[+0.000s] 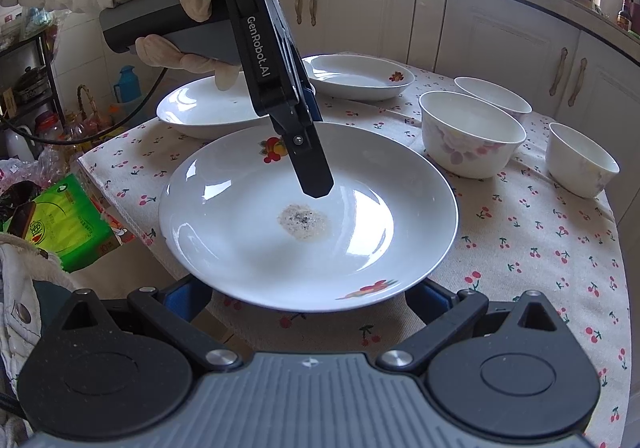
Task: Organize plates and bowls
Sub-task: 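Lift the stained plate with the left tool and carry it over another plate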
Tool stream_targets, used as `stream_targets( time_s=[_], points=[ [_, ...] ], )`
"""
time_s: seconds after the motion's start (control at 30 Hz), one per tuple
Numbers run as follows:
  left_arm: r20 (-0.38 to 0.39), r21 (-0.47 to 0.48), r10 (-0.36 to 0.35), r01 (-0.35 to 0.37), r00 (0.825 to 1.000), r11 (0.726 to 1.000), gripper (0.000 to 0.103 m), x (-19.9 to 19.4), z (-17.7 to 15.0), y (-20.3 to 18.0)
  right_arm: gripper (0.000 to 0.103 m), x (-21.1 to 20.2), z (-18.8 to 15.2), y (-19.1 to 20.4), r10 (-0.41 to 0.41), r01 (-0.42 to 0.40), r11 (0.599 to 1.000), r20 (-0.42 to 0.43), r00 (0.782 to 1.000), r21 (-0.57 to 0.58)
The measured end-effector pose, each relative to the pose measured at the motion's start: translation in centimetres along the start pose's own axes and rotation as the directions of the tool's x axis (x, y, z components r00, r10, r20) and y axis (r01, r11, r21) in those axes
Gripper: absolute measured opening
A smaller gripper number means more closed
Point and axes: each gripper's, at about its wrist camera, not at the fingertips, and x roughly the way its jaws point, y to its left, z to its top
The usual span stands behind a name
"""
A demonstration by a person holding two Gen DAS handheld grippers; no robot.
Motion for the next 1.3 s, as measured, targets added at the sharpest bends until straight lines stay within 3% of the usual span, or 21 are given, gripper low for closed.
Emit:
stream_targets(
  time_s=[0.5, 0.97, 1.3],
  points=[
    [0.079, -0.04, 0.03, -0.027, 0.996, 0.999, 0.091, -4.0, -0.8, 1.5, 0.103, 0.1, 3.3, 0.0, 0.033, -0.032, 0.998, 0.021, 0.999, -0.052],
    [0.16, -0.154, 0.096, -0.071, 0.982, 0.986, 0.091, -8.8, -4.8, 6.7, 0.103, 4.0, 8.8, 1.9, 0.131, -0.128, 0.983, 0.014, 0.991, -0.135],
    [0.17, -0.215, 0.091, -0.053, 0.981, 0.975, 0.091, -9.0, -7.6, 10.2, 0.103, 6.7, 10.5, 3.7, 0.171, -0.175, 0.972, -0.033, 0.985, -0.158]
  ],
)
